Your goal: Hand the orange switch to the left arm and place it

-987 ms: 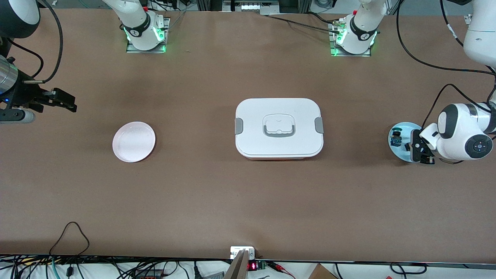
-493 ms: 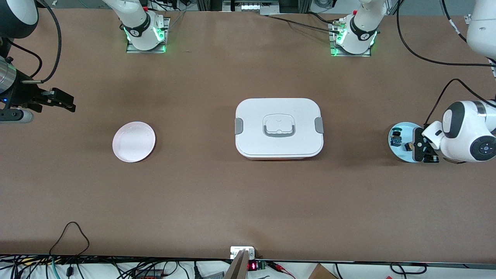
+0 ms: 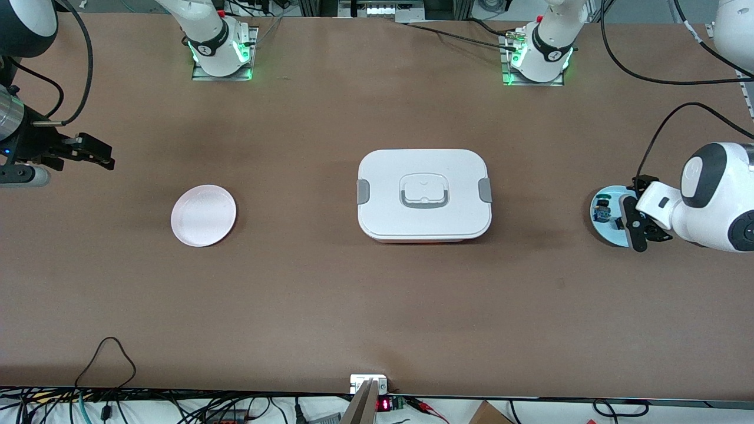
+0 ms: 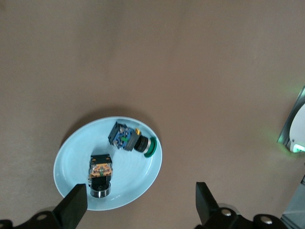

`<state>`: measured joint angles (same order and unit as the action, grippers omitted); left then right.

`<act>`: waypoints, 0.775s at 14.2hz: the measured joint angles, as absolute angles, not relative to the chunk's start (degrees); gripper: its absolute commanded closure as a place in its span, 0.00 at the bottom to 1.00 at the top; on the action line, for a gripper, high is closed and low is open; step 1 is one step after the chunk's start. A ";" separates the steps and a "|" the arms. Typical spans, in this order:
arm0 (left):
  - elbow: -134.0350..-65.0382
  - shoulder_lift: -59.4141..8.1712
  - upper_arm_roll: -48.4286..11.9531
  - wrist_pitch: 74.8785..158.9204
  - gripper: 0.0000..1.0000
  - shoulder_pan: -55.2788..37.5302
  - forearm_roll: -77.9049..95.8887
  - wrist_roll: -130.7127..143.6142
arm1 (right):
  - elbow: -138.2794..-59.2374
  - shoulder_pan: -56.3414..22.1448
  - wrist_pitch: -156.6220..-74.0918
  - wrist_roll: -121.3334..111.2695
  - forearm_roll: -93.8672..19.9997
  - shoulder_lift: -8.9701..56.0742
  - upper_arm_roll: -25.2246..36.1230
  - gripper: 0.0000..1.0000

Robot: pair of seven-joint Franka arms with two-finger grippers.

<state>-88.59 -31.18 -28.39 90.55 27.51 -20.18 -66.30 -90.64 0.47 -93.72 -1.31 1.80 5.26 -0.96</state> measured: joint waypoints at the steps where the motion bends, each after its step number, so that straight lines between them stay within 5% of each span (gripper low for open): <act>1: -87.53 -31.17 -29.92 89.69 0.00 27.33 -20.15 -63.85 | -90.64 0.47 -93.72 -1.31 1.80 5.26 -0.96 0.00; 11: -74.41 -26.45 -38.65 71.40 0.00 26.90 -19.22 -48.70 | -90.60 0.47 -93.78 -1.34 1.82 5.26 -0.95 0.00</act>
<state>-74.41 -26.45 -38.65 71.40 26.90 -19.22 -48.70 -90.60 0.47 -93.78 -1.34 1.82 5.26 -0.95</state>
